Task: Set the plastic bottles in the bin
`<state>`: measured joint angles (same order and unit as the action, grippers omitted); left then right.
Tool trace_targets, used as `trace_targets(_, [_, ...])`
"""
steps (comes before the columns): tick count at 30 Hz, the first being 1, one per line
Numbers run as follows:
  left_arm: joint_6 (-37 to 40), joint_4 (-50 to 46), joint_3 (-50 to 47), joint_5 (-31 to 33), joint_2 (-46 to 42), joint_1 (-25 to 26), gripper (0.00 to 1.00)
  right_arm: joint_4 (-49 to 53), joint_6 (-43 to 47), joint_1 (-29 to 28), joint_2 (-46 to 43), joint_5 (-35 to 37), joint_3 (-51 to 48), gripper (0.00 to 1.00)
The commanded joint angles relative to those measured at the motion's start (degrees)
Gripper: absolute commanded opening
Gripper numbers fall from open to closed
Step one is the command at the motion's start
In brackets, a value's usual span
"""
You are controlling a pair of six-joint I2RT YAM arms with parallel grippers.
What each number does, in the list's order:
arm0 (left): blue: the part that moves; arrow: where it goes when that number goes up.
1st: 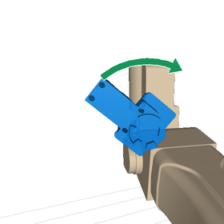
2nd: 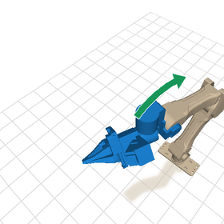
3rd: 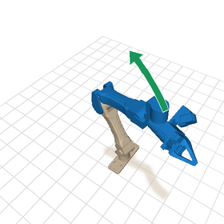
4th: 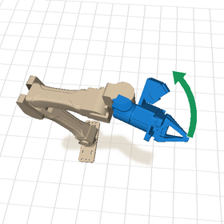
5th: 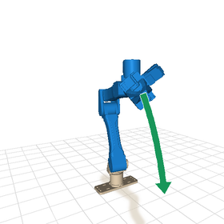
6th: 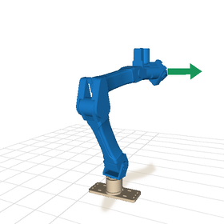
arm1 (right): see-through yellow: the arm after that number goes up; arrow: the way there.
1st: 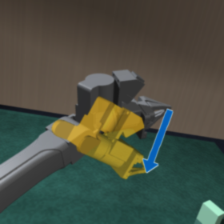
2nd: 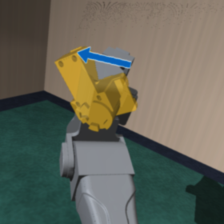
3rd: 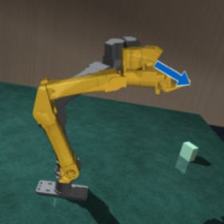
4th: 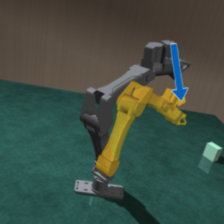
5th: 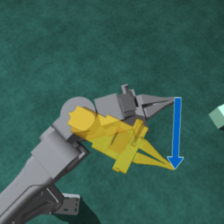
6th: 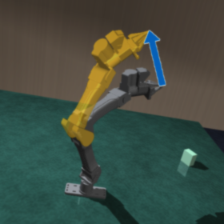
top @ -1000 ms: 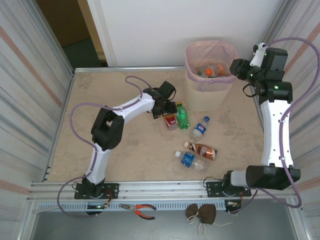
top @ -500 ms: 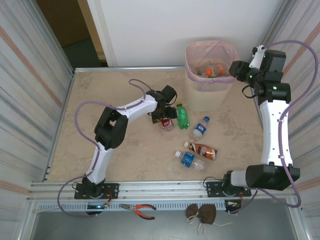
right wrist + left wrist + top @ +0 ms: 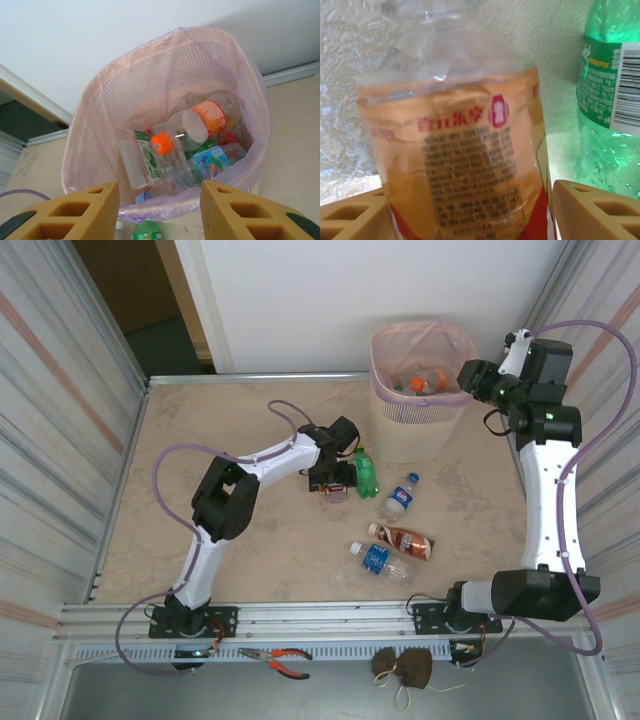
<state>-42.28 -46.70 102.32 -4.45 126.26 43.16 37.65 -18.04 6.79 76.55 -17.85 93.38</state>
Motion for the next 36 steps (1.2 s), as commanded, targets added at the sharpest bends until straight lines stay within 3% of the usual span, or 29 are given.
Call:
trace_targets(1, [1.9, -1.6, -0.9, -0.6, -1.1, 0.4, 0.73, -1.2, -1.6, 0.3, -1.5, -0.7, -0.4, 0.45])
trace_targets(14, [2.9, -3.0, -0.6, -0.6, 0.6, 0.6, 0.68, -1.2, -1.7, 0.2, -1.7, -0.8, -0.5, 0.45])
trace_targets(23, [5.1, -3.0, -1.6, 2.8, -2.9, 0.6, 0.62, -1.3, -2.2, 0.2, -2.2, -1.5, -0.4, 0.44])
trace_targets(32, [16.8, 13.9, -13.1, 3.4, -17.8, 0.6, 0.59, -2.6, -4.7, -0.5, -3.9, -7.3, -1.9, 0.45])
trace_targets(36, [26.6, 24.1, -20.4, -1.2, -26.1, 0.6, 0.56, -3.3, -6.4, -2.2, -5.4, -10.5, -3.1, 0.45])
